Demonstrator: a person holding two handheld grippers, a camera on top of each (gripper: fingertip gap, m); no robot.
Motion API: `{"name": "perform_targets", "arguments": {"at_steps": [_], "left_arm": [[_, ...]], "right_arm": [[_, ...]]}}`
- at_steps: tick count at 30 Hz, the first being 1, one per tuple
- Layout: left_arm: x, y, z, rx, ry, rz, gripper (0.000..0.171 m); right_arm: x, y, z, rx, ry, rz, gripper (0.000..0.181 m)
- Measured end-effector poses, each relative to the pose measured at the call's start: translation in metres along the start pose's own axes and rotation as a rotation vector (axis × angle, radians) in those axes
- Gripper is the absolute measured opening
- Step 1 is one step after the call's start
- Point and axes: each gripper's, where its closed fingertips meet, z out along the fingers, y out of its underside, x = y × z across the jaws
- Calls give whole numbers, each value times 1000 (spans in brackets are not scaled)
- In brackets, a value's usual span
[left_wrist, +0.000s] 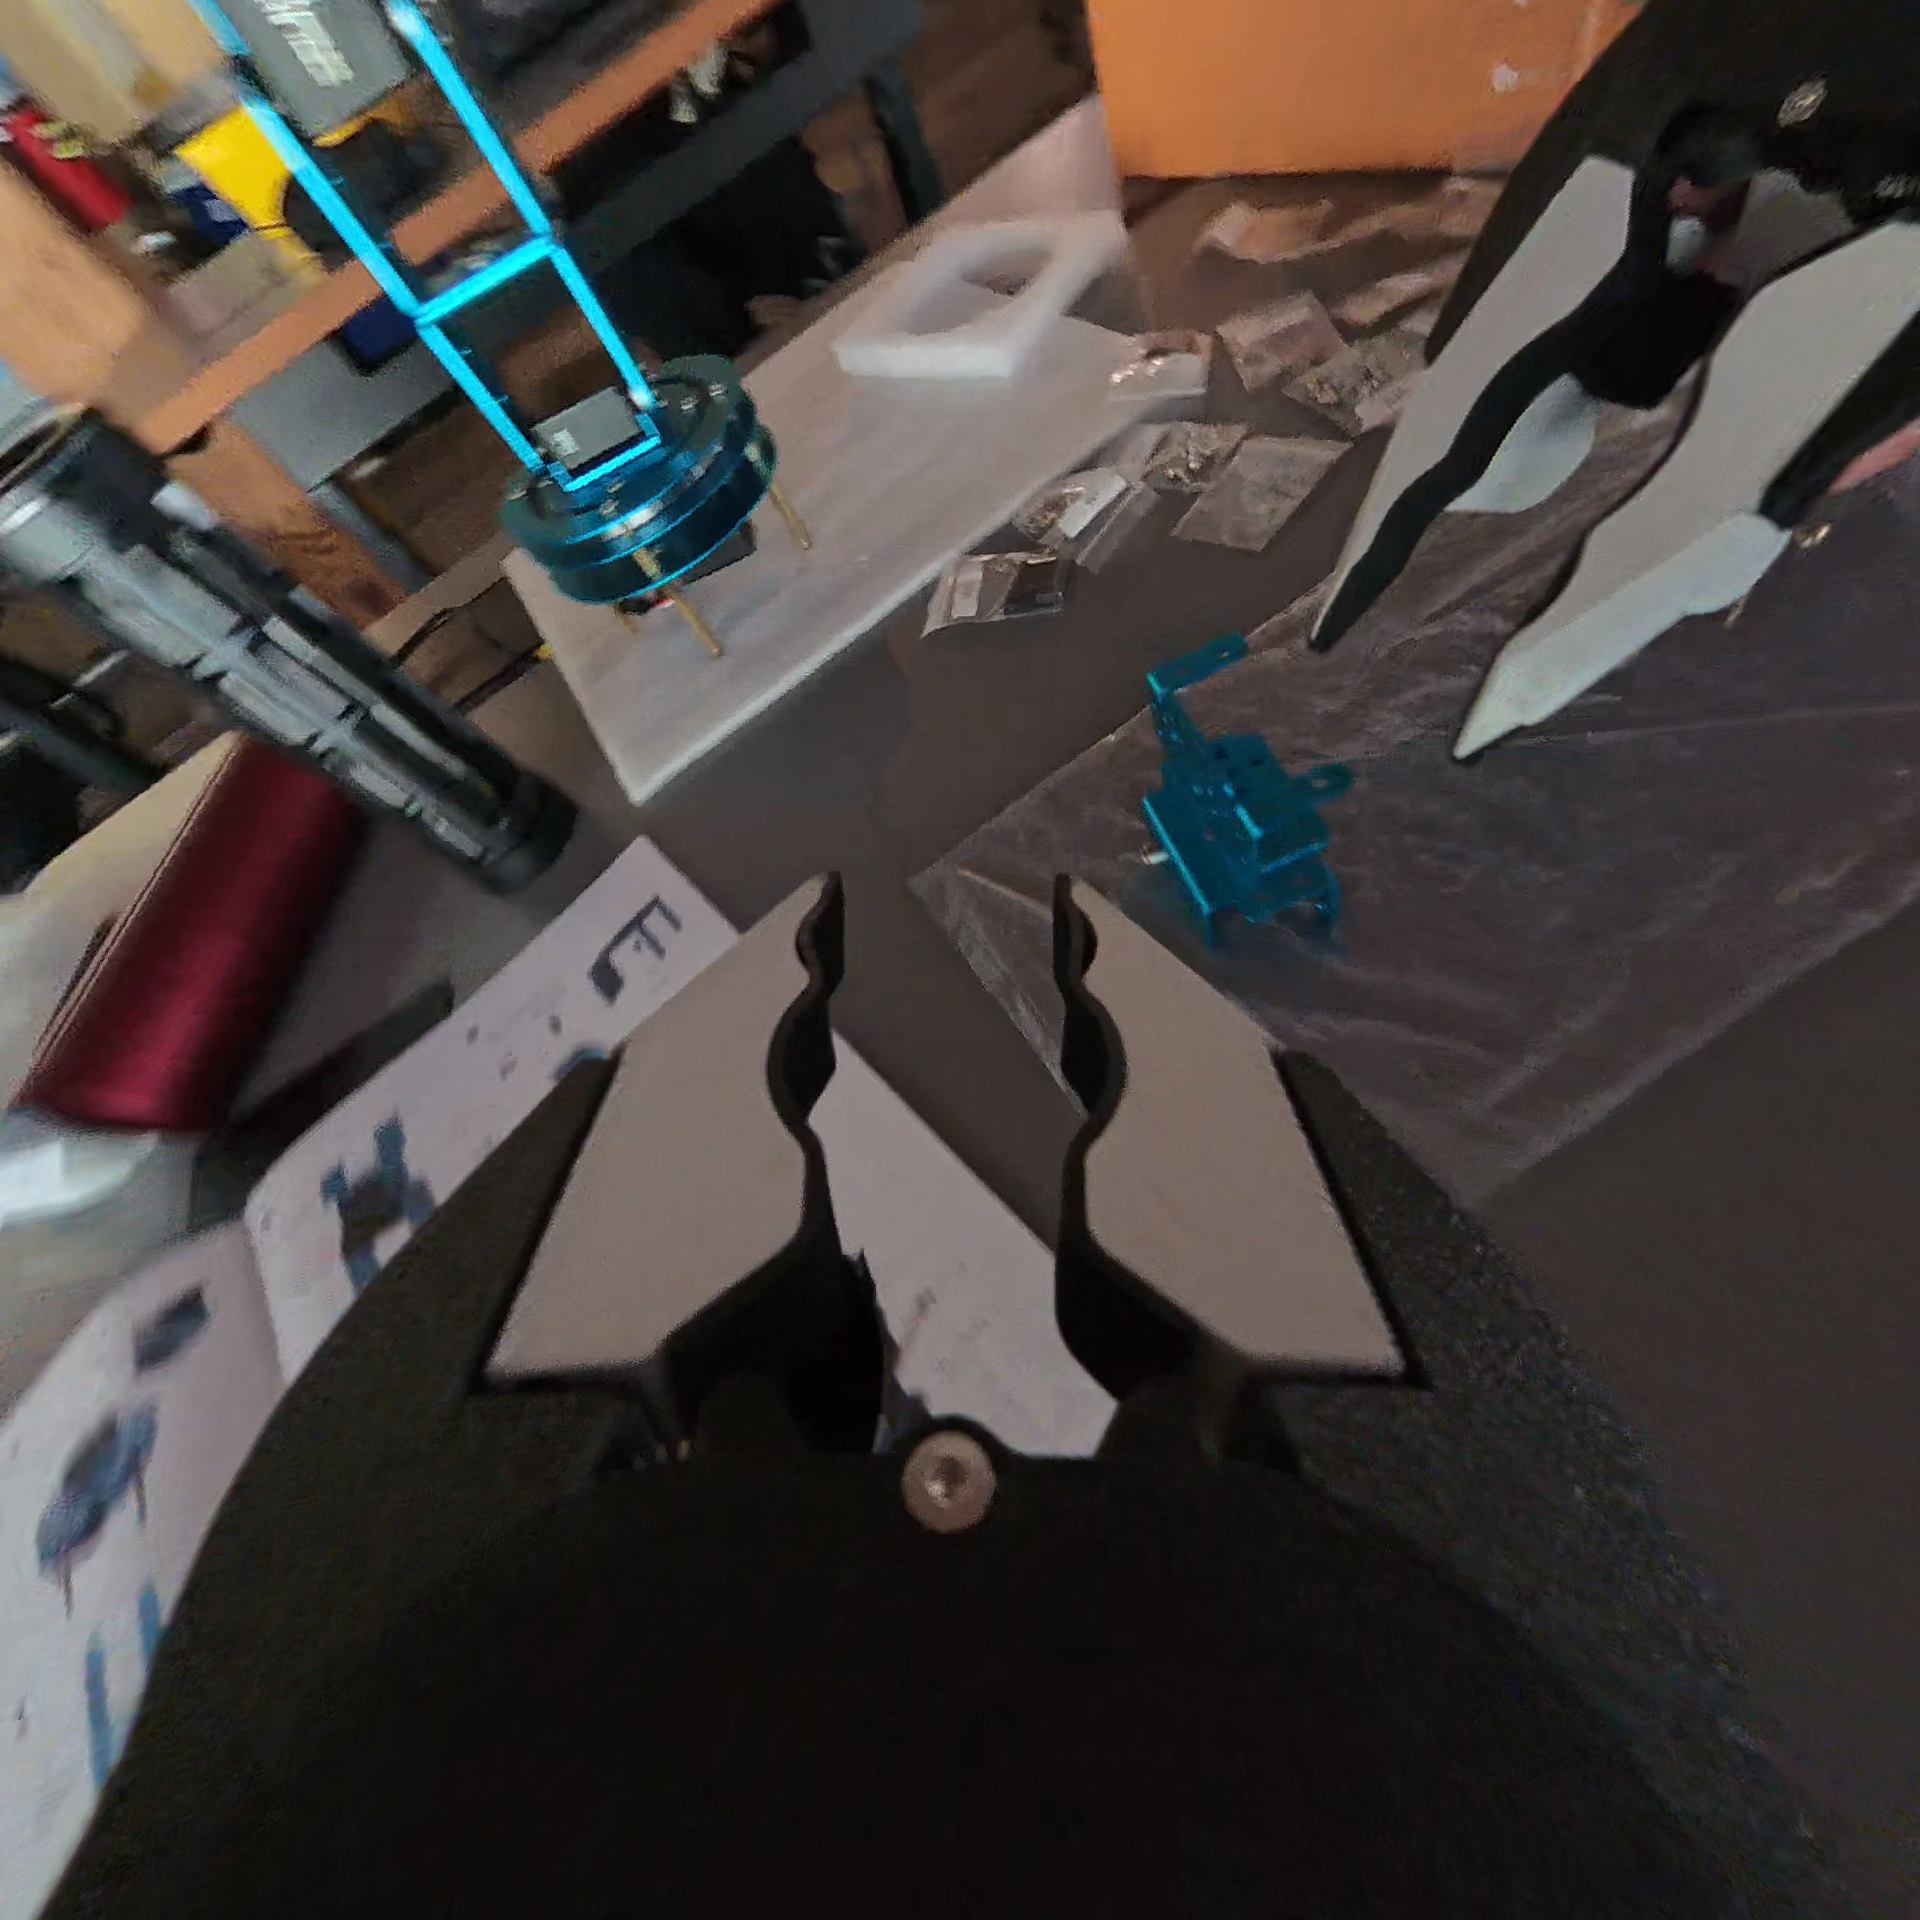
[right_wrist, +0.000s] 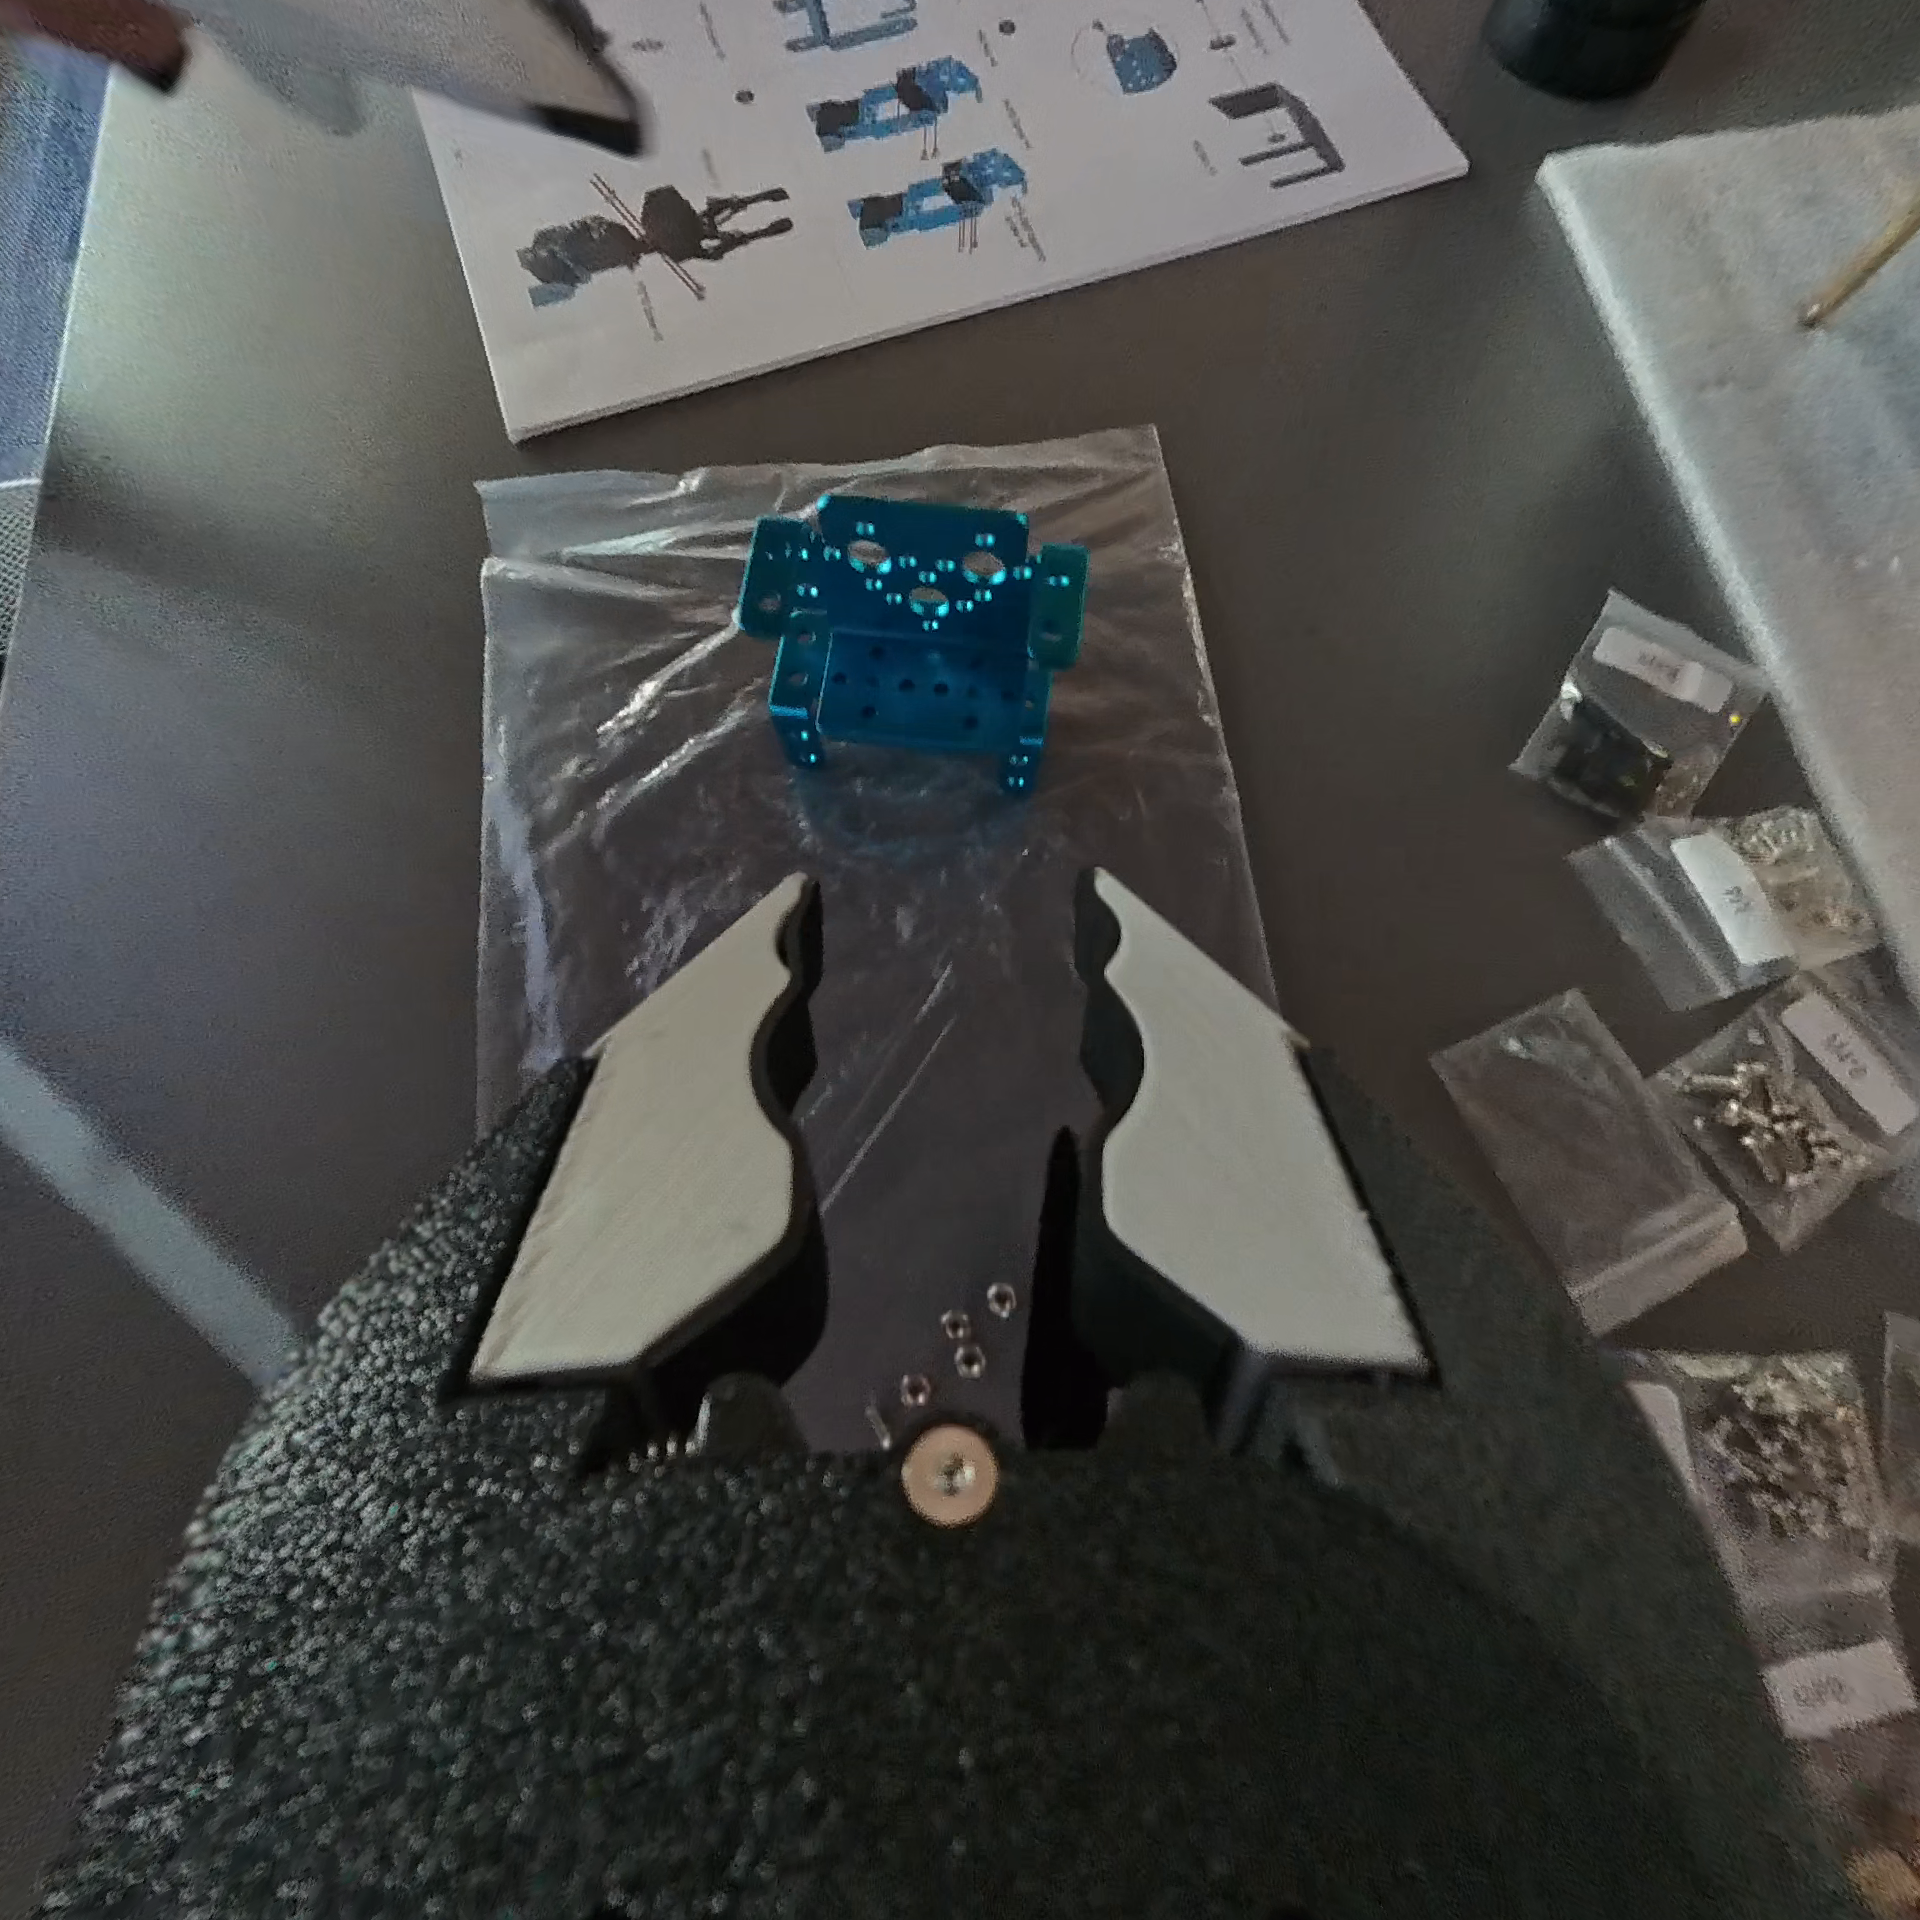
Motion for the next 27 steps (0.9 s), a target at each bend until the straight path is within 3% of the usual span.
{"name": "perform_targets", "arguments": {"at_steps": [3,6,10,15,19,27], "left_arm": [[-18,-11,35,-2,129,73,40],[-30,-18,65,29,264,49,40],[-31,-8,89,39,347,38,40],[-20,-9,78,144,399,-80,40],[-30,-17,63,230,315,-8,36],[0,0,60,170,500,36,36]], "right_arm": [[-8,-5,-5,69,-11,43,48],[-8,-3,-23,134,68,20,40],[-7,-1,-34,175,33,110,37],[5,0,-37,209,12,160,34],[13,5,-37,215,5,174,30],[8,7,-30,199,-111,273,37]]}}
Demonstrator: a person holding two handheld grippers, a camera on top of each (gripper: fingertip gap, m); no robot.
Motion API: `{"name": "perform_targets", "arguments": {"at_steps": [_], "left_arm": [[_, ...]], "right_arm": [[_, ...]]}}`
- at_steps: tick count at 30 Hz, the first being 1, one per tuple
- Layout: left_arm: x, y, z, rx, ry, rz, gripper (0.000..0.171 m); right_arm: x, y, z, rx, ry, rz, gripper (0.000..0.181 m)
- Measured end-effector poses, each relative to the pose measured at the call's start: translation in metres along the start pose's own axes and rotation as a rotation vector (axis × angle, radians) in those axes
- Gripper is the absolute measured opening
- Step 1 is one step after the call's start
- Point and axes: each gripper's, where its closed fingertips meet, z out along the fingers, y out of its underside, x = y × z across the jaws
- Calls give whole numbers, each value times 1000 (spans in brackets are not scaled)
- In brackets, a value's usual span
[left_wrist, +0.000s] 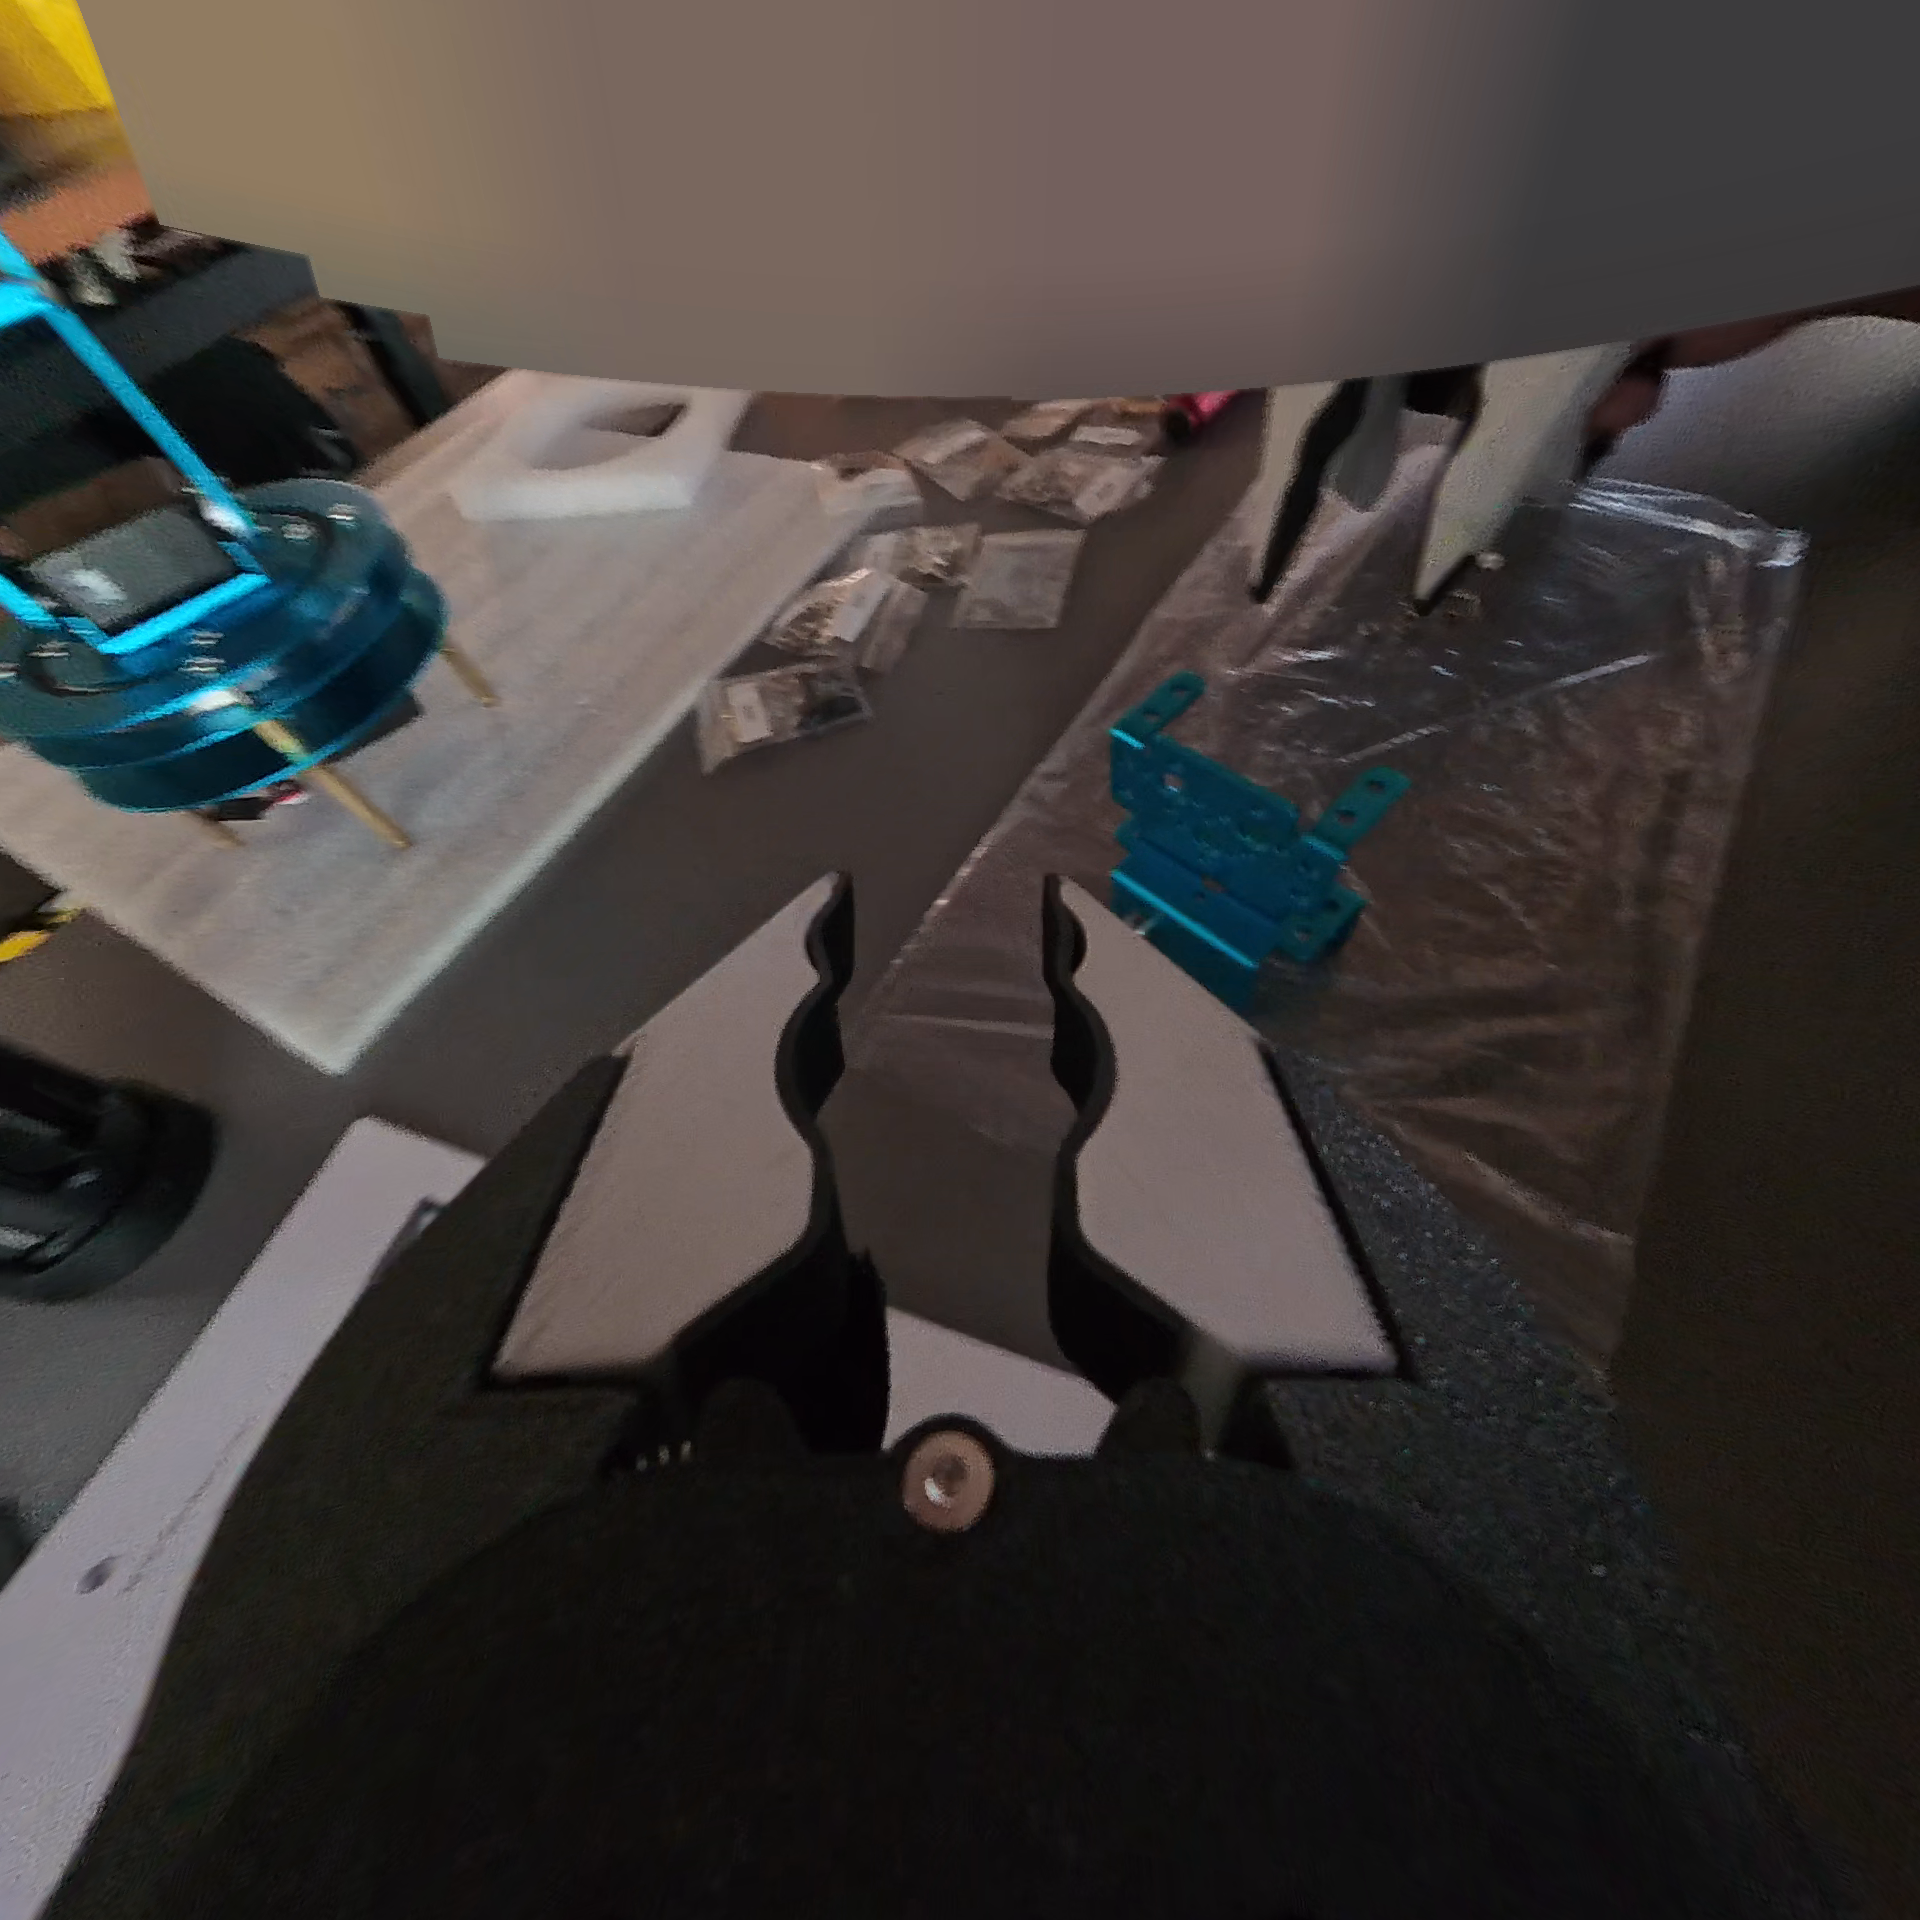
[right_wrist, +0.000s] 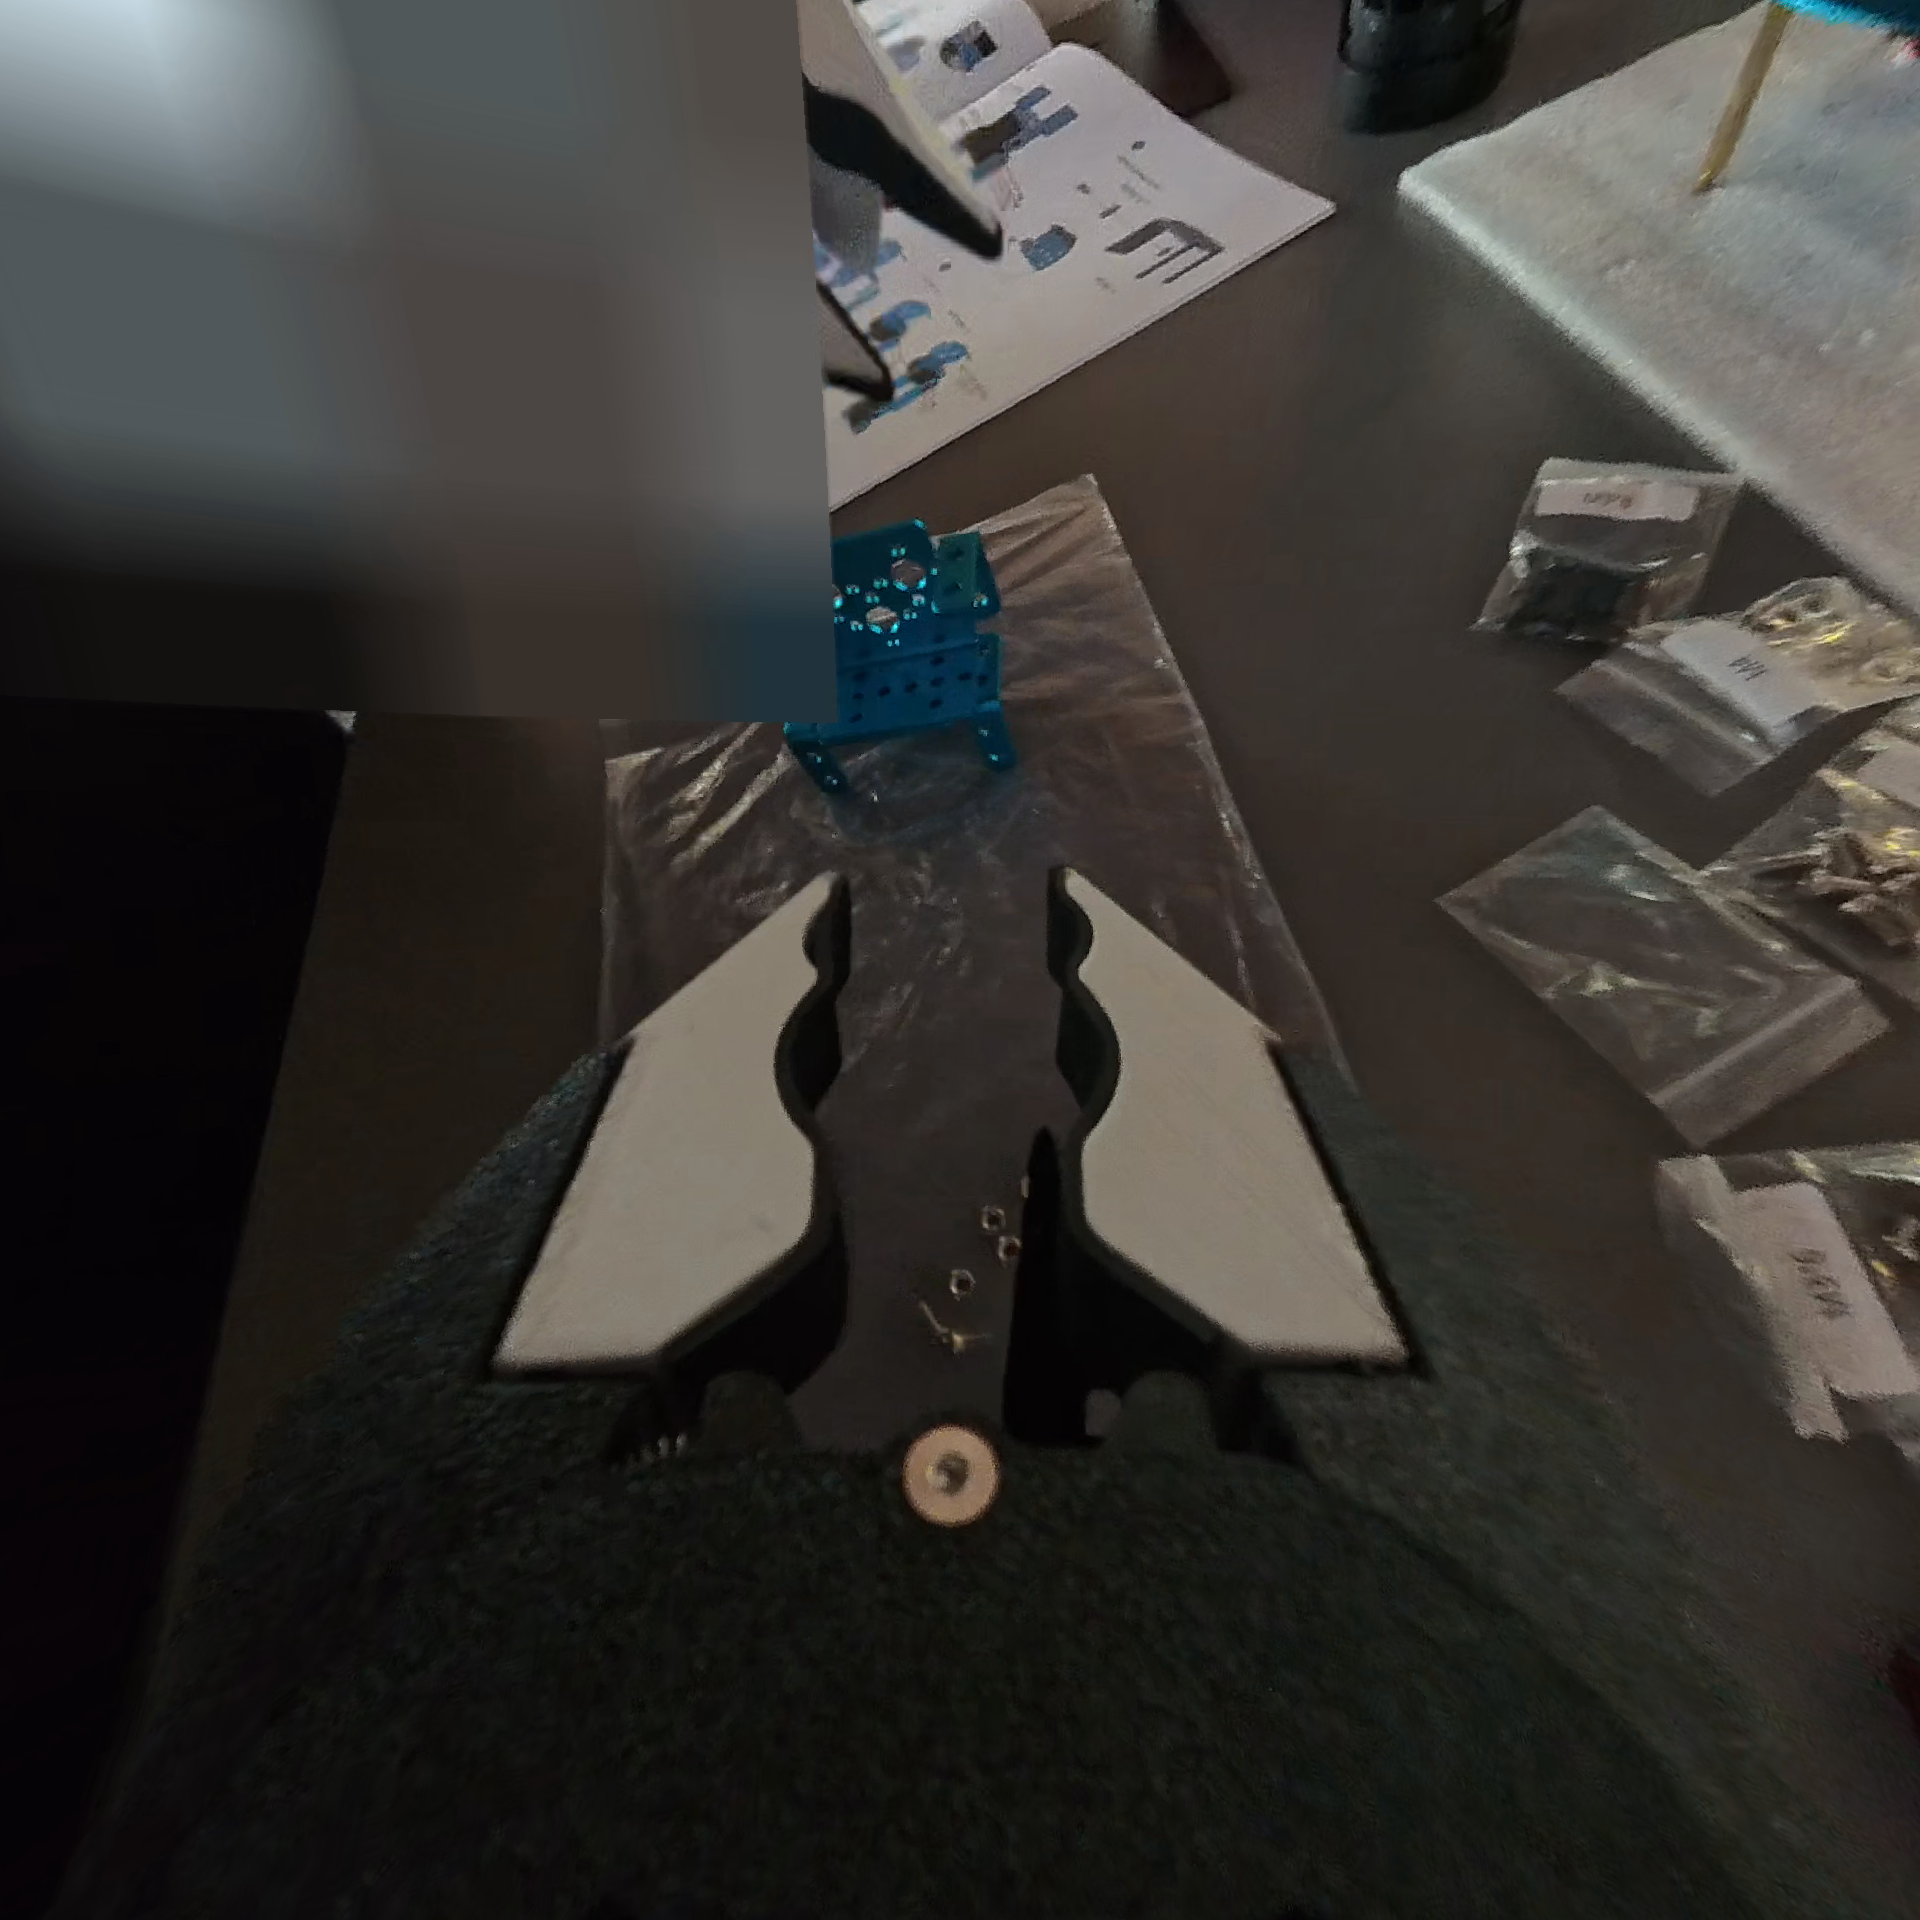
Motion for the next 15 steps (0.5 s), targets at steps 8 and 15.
{"name": "perform_targets", "arguments": {"at_steps": [8,15], "left_arm": [[57,13,9,-49,219,119,33],[65,13,15,-65,211,140,33]], "right_arm": [[-42,-15,39,-40,-152,34,55],[-31,-20,47,-88,-36,-90,57]]}}
